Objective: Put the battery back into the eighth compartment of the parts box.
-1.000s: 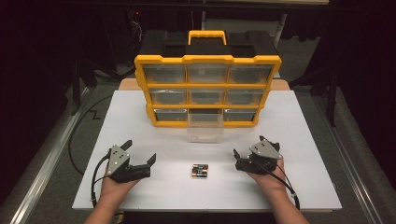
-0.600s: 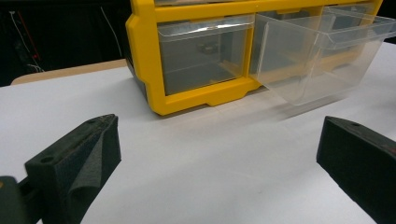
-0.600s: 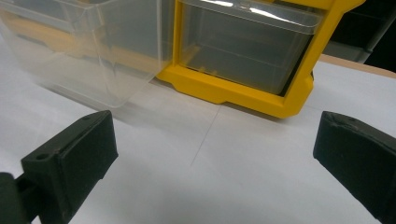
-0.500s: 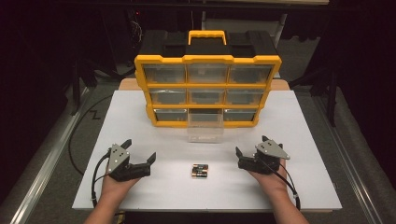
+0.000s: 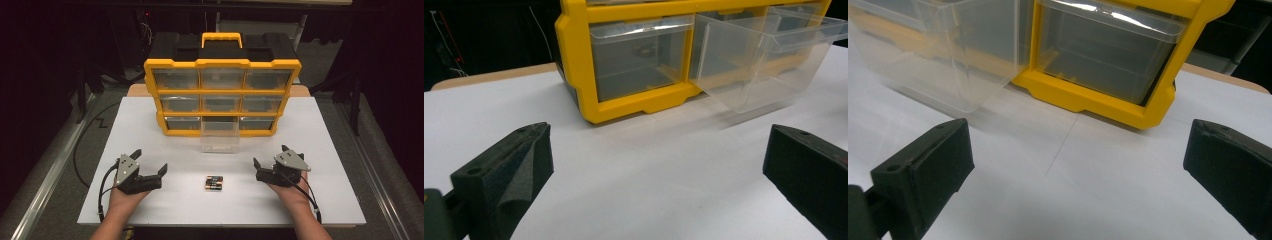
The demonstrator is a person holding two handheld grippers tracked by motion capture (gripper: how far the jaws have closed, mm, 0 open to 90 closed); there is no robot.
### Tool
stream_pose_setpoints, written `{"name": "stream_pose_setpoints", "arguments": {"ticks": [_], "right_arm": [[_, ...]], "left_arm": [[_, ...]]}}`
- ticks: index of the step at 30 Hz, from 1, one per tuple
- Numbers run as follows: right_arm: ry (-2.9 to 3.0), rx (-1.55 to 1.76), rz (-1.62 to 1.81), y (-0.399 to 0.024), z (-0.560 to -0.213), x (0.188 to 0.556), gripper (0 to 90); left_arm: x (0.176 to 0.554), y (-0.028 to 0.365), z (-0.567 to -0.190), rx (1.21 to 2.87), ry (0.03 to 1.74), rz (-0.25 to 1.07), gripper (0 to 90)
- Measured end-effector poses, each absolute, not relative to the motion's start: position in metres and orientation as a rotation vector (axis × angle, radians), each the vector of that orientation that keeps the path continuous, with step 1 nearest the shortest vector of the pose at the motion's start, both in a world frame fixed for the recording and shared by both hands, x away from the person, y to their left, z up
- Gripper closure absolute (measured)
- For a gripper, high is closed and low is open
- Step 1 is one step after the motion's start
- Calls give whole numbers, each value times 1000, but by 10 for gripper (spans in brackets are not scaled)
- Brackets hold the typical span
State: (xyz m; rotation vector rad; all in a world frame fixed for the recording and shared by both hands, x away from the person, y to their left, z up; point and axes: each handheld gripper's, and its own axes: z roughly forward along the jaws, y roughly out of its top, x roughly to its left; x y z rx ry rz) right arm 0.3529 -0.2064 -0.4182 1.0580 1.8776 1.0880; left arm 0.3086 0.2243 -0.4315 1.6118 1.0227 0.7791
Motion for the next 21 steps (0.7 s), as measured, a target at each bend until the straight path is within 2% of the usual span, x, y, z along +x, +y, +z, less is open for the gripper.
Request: {"name": "stream_pose_setpoints", "arguments": {"ticks": [21], "right_arm": [[2055,1089,901,-198,-428,358,8]], "left_arm": [[311,227,-431,1602,1031,768,13]]}}
